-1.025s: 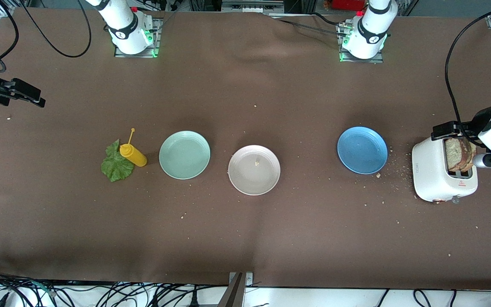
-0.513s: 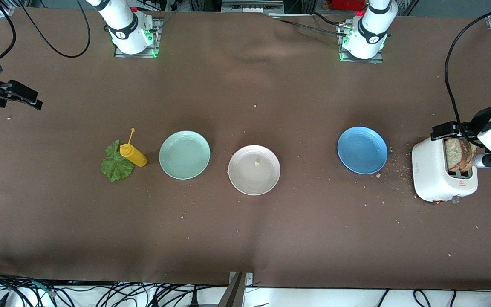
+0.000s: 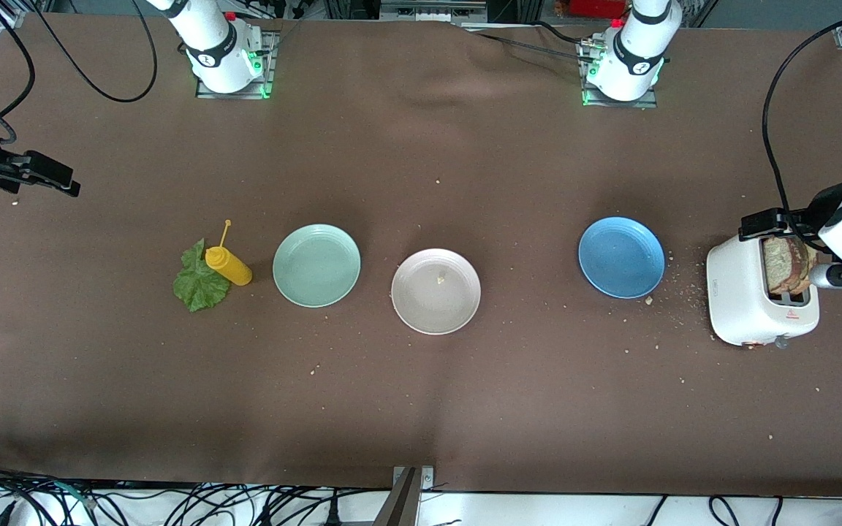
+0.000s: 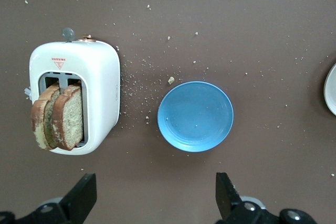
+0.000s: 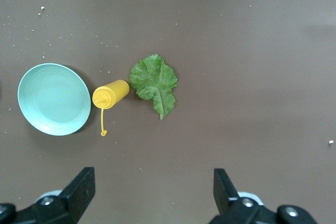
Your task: Make sandwich in beige plate with both arms
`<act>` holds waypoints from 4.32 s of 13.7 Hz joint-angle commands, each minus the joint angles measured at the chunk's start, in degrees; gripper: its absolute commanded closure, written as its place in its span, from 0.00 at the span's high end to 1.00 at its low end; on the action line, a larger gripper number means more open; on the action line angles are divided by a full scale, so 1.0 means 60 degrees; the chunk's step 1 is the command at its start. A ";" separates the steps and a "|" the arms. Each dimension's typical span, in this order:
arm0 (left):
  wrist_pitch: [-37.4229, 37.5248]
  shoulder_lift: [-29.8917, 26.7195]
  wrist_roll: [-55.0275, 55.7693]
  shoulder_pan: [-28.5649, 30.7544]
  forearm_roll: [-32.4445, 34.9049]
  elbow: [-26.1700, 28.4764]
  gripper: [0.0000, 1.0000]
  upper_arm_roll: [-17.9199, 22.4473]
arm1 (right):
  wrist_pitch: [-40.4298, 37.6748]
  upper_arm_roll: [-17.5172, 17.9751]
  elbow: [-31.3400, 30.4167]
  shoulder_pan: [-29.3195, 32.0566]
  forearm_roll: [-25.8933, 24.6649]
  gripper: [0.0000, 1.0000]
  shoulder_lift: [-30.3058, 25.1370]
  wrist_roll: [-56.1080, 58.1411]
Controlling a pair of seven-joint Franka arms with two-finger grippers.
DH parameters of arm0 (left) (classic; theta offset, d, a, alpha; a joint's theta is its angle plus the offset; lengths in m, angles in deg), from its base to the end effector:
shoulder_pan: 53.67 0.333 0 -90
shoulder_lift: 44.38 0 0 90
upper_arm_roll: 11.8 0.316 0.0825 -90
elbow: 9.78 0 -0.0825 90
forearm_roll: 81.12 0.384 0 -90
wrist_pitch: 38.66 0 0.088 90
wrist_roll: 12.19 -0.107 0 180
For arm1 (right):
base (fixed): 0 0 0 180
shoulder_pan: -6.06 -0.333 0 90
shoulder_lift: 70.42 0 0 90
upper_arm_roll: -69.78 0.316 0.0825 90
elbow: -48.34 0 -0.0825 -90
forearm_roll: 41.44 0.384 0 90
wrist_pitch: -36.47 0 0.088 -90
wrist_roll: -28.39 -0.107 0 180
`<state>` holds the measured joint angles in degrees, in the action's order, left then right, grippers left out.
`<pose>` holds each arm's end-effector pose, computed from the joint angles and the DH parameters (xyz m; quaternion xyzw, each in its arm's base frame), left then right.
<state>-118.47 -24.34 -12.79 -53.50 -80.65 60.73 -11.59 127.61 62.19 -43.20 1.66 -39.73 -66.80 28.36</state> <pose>0.6371 0.0048 0.5589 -0.9956 0.0016 0.0936 0.0039 0.5717 -0.0265 0.5782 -0.9989 0.0289 0.0345 0.0117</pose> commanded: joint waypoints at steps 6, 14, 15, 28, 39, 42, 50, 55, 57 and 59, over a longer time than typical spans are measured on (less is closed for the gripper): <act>-0.0013 -0.0058 0.0071 0.0002 -0.0240 0.0070 1.00 -0.0005 | 0.0044 0.0048 0.0096 -0.0028 0.0051 1.00 0.0011 -0.0098; -0.0013 -0.0029 0.0071 0.0002 -0.0225 0.0085 1.00 -0.0019 | -0.0029 0.0078 0.0096 -0.0043 0.0080 1.00 -0.0004 -0.0069; -0.0013 -0.0028 0.0071 0.0002 -0.0225 0.0085 1.00 -0.0005 | 0.0029 0.0078 0.0096 -0.0057 0.0081 1.00 0.0011 -0.0098; -0.0013 0.0045 0.0086 -0.0057 -0.0167 0.0070 1.00 -0.0005 | -0.0014 0.0107 0.0125 -0.0424 0.0110 1.00 0.0070 -0.0084; -0.0013 0.0045 0.0086 -0.0042 -0.0210 0.0070 1.00 -0.0005 | -0.0029 0.0063 0.0125 -0.0394 0.0125 1.00 0.0070 0.0019; -0.0013 0.0045 0.0071 -0.0057 -0.0196 0.0070 1.00 -0.0005 | -0.0058 0.0063 0.0125 -0.0365 0.0125 1.00 0.0070 0.0034; -0.0993 0.0586 -0.0061 0.0529 0.0169 0.0656 1.00 0.0039 | 0.0059 0.0063 0.0125 -0.0394 0.0125 1.00 0.0084 0.0019; -0.1638 0.1435 -0.1053 0.1201 0.0507 0.0656 1.00 0.0039 | 0.0059 0.0093 0.0125 -0.0409 0.0139 1.00 0.0084 -0.0010; -0.1785 0.1801 -0.1627 0.1451 0.0507 0.0641 1.00 0.0054 | 0.0044 0.0093 0.0125 -0.0424 0.0139 1.00 0.0084 -0.0097; -0.1888 0.1978 -0.2123 0.1686 0.0493 0.0656 1.00 0.0039 | 0.0059 0.0093 0.0125 -0.0438 0.0168 1.00 0.0200 -0.0098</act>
<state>-129.15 -13.42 -21.88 -44.38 -78.82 65.01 -11.04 127.99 62.77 -43.14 -0.86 -39.67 -66.44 28.36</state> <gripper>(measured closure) 0.000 0.000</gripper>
